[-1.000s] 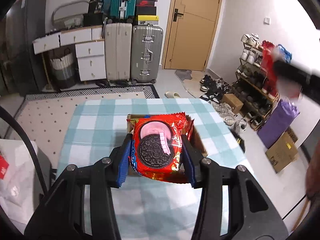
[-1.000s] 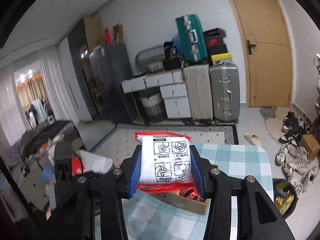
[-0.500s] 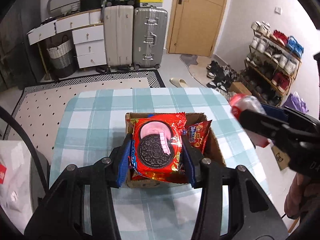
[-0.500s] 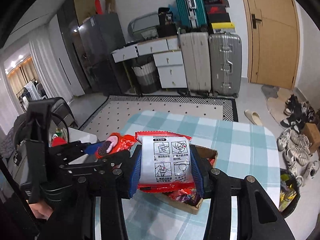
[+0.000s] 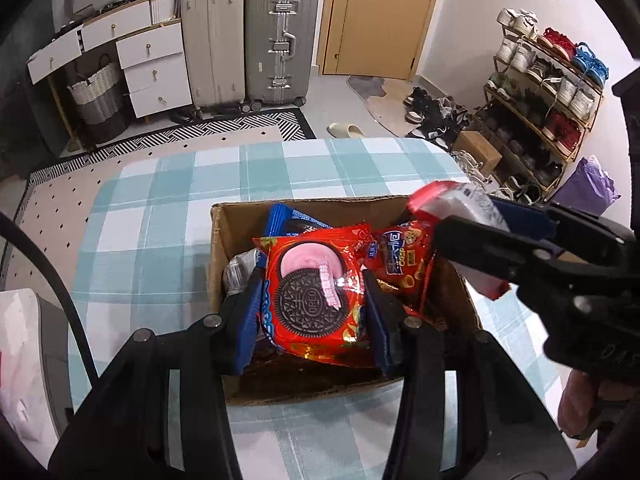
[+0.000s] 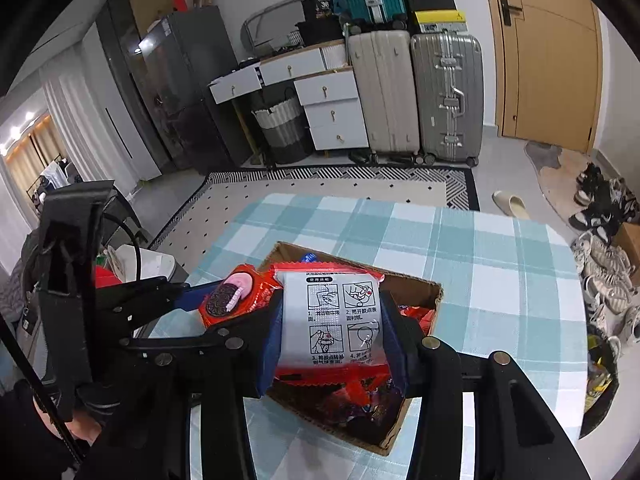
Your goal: Organize snacks
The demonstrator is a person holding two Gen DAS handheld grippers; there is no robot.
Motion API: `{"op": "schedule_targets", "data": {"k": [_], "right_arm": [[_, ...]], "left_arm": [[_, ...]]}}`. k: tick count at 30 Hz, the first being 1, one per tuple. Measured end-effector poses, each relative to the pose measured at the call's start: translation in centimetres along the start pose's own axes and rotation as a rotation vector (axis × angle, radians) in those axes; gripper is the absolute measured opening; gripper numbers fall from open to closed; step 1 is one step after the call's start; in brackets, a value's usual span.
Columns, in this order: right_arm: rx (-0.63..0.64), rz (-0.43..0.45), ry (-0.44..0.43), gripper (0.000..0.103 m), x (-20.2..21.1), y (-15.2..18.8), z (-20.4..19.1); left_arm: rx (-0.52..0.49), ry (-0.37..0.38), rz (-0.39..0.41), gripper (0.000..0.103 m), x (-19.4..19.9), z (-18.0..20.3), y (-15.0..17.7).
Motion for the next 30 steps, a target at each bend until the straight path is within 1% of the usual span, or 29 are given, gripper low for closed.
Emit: {"op": "schedule_targets", "data": {"k": [2, 5, 6, 7, 8, 10, 12, 14, 16, 22, 24, 26, 28, 30], "right_arm": [[-0.024, -0.008, -0.002, 0.045, -0.7, 0.1, 0.6], [-0.061, -0.019, -0.008, 0.045, -1.6, 0.1, 1.3], [-0.064, -0.023, -0.004, 0.045, -1.7, 0.0, 1.4], [-0.067, -0.026, -0.002, 0.045, -2.0, -0.1, 1.5], [-0.071, -0.029, -0.006, 0.045, -2.1, -0.2, 1.6], [-0.076, -0.03, -0.001, 0.051, -2.1, -0.4, 1.7], [-0.077, -0.026, 0.003, 0.069, -1.9, -0.5, 1.6], [-0.072, -0.014, -0.003, 0.077, -1.5, -0.7, 1.6], [-0.073, -0.007, -0.006, 0.079, -1.1, -0.6, 1.5], [-0.095, 0.027, 0.004, 0.08, 1.4, -0.4, 1.3], [-0.098, 0.053, 0.001, 0.08, 3.0, -0.1, 0.9], [-0.083, 0.087, 0.011, 0.08, 4.7, 0.2, 0.3], [-0.076, 0.115, 0.015, 0.084, 6.4, 0.5, -0.2], [-0.069, 0.146, 0.003, 0.086, 8.2, 1.2, -0.8]], "left_arm": [[0.004, 0.023, -0.015, 0.043, -0.9, 0.1, -0.2], [0.014, 0.027, -0.027, 0.043, -1.8, 0.3, -0.4], [0.015, 0.017, -0.025, 0.043, -2.0, 0.3, -0.5], [0.017, 0.01, -0.023, 0.044, -2.2, 0.3, -0.7], [0.019, 0.016, -0.023, 0.047, -2.2, 0.4, -0.9], [0.021, 0.018, -0.032, 0.051, -2.3, 0.4, -1.1], [0.016, -0.002, -0.03, 0.051, -2.2, 0.4, -1.3], [0.013, -0.028, -0.023, 0.059, -1.9, 0.3, -1.4], [0.013, -0.04, -0.002, 0.061, -1.0, 0.2, -1.3], [0.016, -0.073, 0.052, 0.066, 2.3, 0.0, -0.5], [-0.002, -0.1, 0.082, 0.068, 4.0, 0.3, 0.2], [-0.015, -0.136, 0.119, 0.075, 5.9, 0.6, 1.1], [-0.041, -0.157, 0.162, 0.075, 7.7, 1.2, 2.1], [-0.068, -0.198, 0.189, 0.075, 9.3, 1.9, 3.0]]}}
Point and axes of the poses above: each gripper's, at about its wrist camera, not at the fingertips, and x roughly against the way its jaws point, z to its right, y to its underside, the point moved 1 cm from there along -x, roughly the way its jaws point, and after that the axes turned 3 degrees about y, right-handed, at the moved point
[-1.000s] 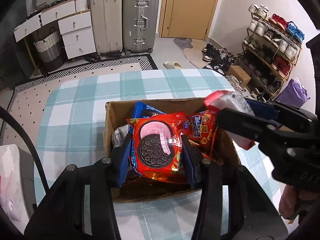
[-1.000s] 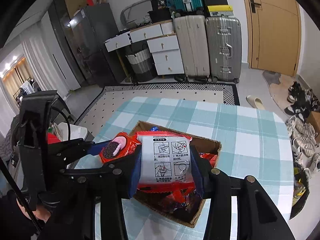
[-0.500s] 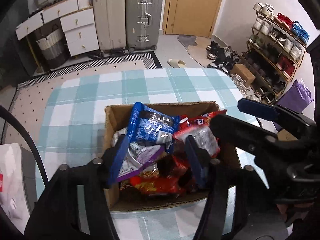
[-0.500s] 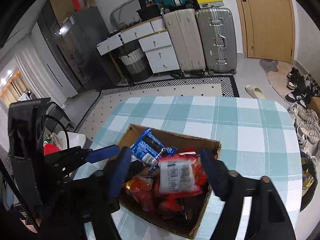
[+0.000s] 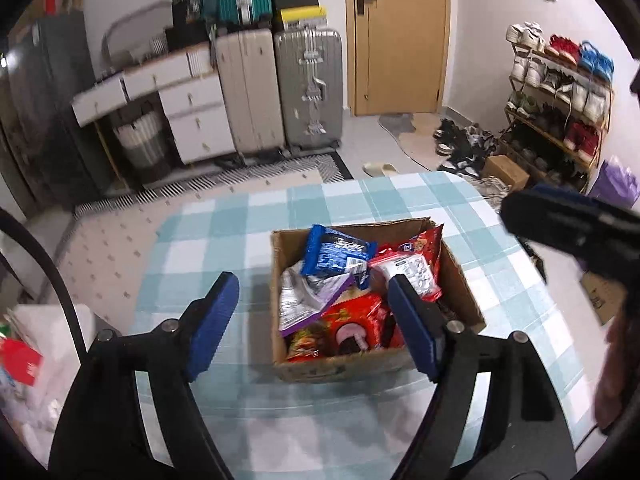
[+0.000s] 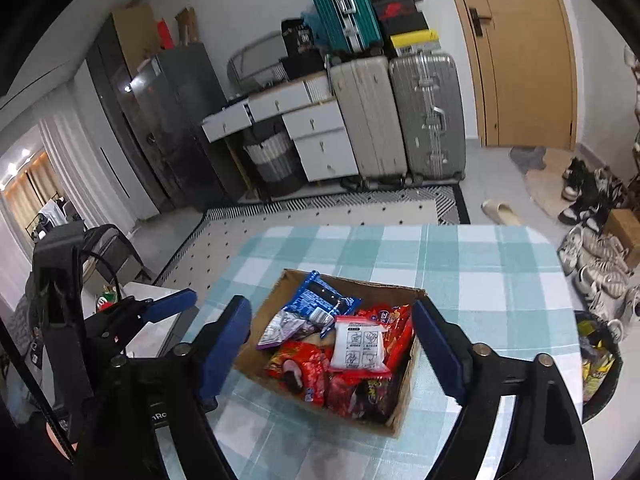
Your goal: Organize snacks
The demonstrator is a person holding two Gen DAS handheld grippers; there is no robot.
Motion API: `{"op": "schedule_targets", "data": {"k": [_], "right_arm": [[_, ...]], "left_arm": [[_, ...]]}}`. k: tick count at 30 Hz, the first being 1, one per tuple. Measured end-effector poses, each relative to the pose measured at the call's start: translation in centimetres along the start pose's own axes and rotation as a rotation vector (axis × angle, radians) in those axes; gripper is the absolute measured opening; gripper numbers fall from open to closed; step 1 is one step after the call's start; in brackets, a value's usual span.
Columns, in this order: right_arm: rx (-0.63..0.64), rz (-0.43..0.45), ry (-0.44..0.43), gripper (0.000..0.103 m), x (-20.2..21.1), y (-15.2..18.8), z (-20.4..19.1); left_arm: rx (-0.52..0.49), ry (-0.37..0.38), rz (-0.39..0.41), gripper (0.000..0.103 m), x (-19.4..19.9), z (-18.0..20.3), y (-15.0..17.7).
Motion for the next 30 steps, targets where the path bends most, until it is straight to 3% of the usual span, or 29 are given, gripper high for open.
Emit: {"op": "schedule_targets", "data": {"k": [4, 8, 12, 16, 19, 26, 30], "right_arm": [[-0.005, 0.048, -0.01, 0.087, 3.6, 0.9, -1.0], [0.017, 0.115, -0.021, 0.101, 7.3, 2.2, -2.1], [0.042, 0.162, -0.023, 0.102, 10.7, 4.0, -3.2], [0.068, 0.219, 0.005, 0.102, 13.8, 6.3, -4.2], [0.096, 0.284, 0.029, 0.103, 16.2, 8.3, -5.0], [0.092, 0.377, 0.054, 0.103, 18.0, 12.7, -5.1], [0.127, 0.406, 0.079, 0.103, 16.8, 15.0, -4.9]], "left_arm": [[0.003, -0.039, 0.066, 0.081, 4.0, 0.2, 0.9], [0.065, 0.005, 0.114, 0.083, 8.4, -0.2, 1.9], [0.085, -0.013, 0.164, 0.086, 11.8, -0.3, 3.3], [0.121, -0.004, 0.235, 0.102, 15.4, -0.6, 5.3], [0.132, -0.022, 0.269, 0.102, 17.5, -0.4, 6.9], [0.094, -0.016, 0.336, 0.102, 20.9, 0.8, 10.9], [0.078, -0.061, 0.387, 0.102, 20.9, 1.4, 12.3]]}}
Point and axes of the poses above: each gripper's, at about its wrist camera, not at the fingertips, and x roughly against the way its jaws point, z to its right, y to its underside, the point moved 1 cm from there along -x, roughly the way its jaws point, and after that the axes turned 3 degrees about y, right-handed, at the moved point
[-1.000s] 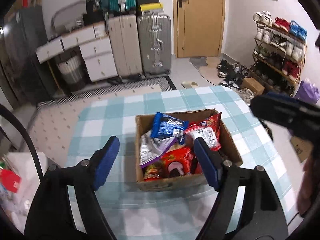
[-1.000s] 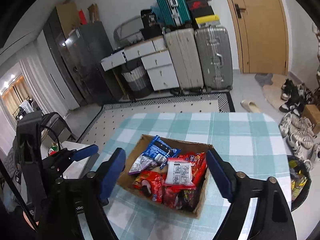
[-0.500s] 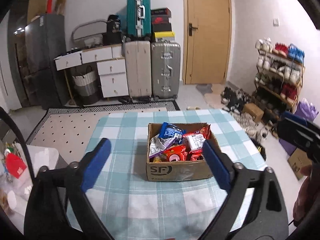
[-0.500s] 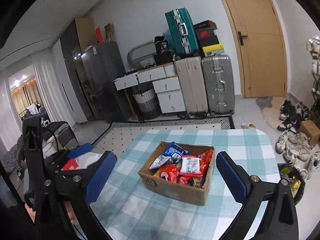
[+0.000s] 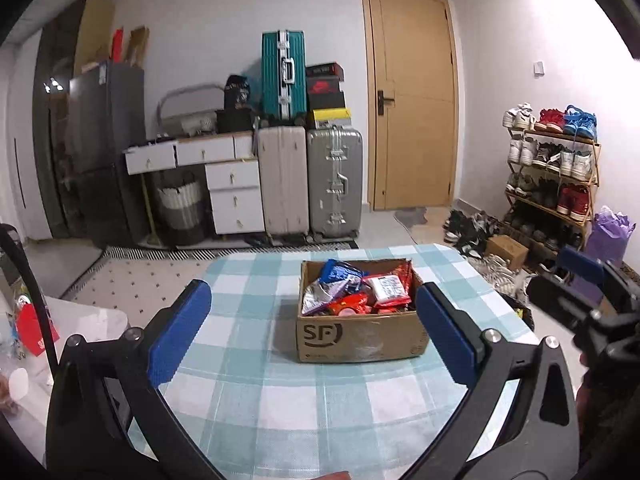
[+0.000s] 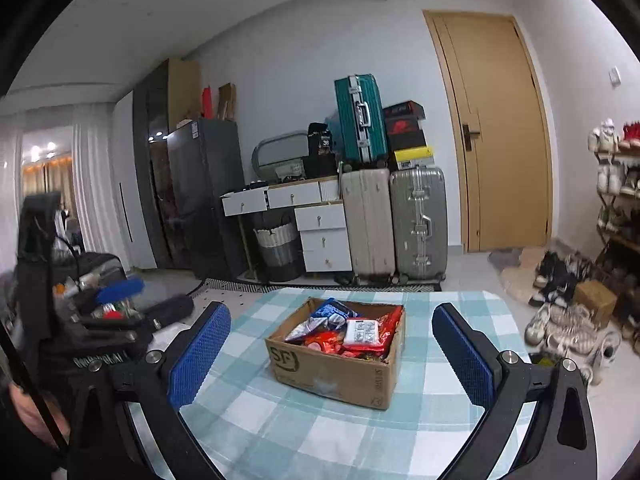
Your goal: Organize snacks
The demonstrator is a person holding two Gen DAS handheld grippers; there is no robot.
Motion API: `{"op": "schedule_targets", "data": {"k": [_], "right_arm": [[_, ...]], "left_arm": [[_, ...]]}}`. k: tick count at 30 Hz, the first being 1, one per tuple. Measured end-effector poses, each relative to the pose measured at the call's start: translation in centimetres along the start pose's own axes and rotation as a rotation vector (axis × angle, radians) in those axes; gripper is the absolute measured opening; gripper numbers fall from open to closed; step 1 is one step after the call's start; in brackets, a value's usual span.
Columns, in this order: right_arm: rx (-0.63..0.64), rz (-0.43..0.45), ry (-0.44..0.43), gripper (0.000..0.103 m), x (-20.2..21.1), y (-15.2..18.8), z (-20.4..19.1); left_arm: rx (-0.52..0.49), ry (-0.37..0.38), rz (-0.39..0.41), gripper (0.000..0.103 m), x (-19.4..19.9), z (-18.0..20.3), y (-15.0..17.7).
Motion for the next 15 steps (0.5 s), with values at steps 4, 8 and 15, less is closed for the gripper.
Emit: {"op": "schedule_targets", "data": {"k": [4, 8, 15], "right_arm": [[-0.035, 0.0, 0.016, 0.103, -0.5, 2.5, 0.6], [-0.059, 0.008, 0.008, 0.103, -0.4, 4.7, 1.1], [-0.027, 0.005, -0.008, 0.103, -1.1, 7.9, 1.3]], "left_arm": [[0.049, -0.017, 0.001, 0.102, -0.7, -0.8, 2.2], [0.043, -0.058, 0.03, 0.102, -2.6, -1.8, 5.4], [0.075, -0.034, -0.032, 0.102, -6.1, -2.8, 9.1]]}}
Point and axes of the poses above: each gripper's, at about its wrist camera, not at the fingertips, and x roughly against the way its jaws point, z to its right, y to its underside, the point moved 1 cm from there along -x, roughly the way its jaws point, and after that the axes turned 3 degrees about y, right-handed, at the moved point
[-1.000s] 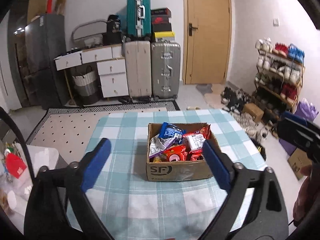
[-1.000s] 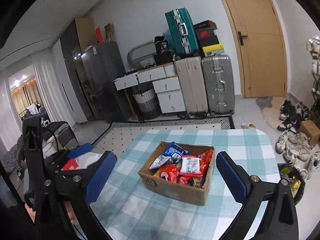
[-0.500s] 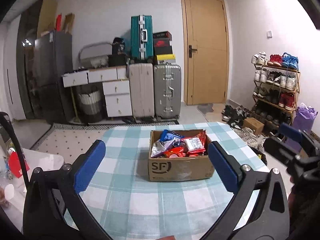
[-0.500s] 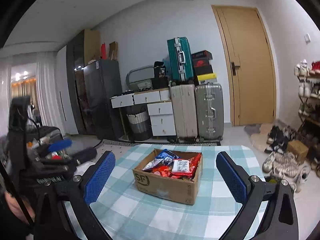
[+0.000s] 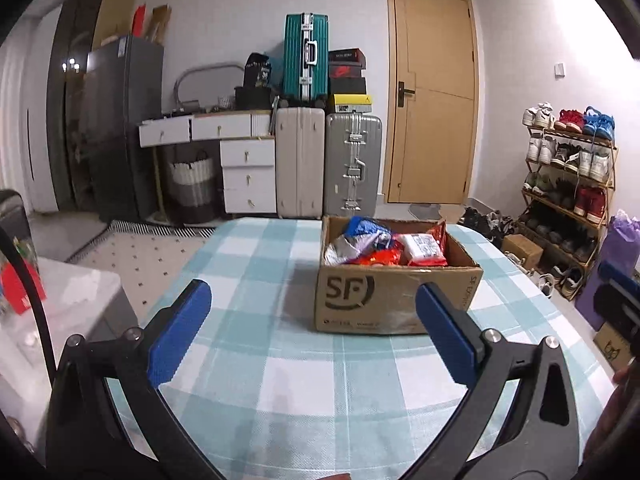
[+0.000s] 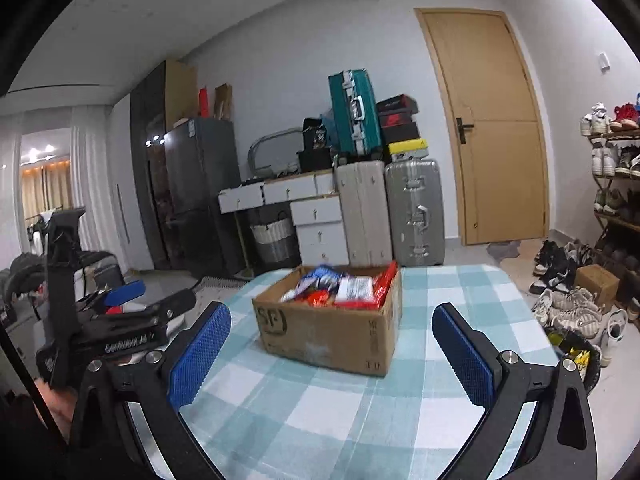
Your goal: Organize snacks
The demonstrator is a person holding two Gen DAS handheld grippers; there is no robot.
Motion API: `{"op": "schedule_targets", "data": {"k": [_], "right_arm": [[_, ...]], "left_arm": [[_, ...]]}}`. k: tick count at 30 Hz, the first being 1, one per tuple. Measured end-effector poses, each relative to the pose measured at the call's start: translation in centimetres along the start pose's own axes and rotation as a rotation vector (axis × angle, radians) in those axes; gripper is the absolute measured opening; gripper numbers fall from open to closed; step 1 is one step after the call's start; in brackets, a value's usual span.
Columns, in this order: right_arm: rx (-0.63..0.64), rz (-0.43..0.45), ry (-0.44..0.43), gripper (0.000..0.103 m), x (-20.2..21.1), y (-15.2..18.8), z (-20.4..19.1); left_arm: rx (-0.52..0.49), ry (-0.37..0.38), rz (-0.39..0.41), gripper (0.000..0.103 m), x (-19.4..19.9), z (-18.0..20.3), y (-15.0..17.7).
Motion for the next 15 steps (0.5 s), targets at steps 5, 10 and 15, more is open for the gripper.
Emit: {"op": "schedule_targets", "data": {"k": [5, 10, 15], "right_arm": [[-0.04, -0.018, 0.022, 0.103, -0.5, 0.8, 1.1], [-0.06, -0.032, 0.031, 0.103, -1.1, 1.1, 1.6], [-0.055, -0.021, 0.04, 0.103, -1.0, 1.0, 1.5]], "left_arm": [[-0.06, -0.029, 0.033, 0.102, -0.5, 0.4, 0.7], [-0.05, -0.021, 0.006, 0.102, -1.2, 0.3, 1.1], [-0.06, -0.023, -0.01, 0.102, -1.3, 0.7, 1.5]]}}
Point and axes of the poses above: each gripper's, at about its wrist camera, not at the fingertips, and x roughly against the way its jaws point, z to its right, y to its underside, the point moved 1 cm from there along -x, roughly the way its jaws point, and after that the axes turned 3 degrees about y, right-handed, at the moved point
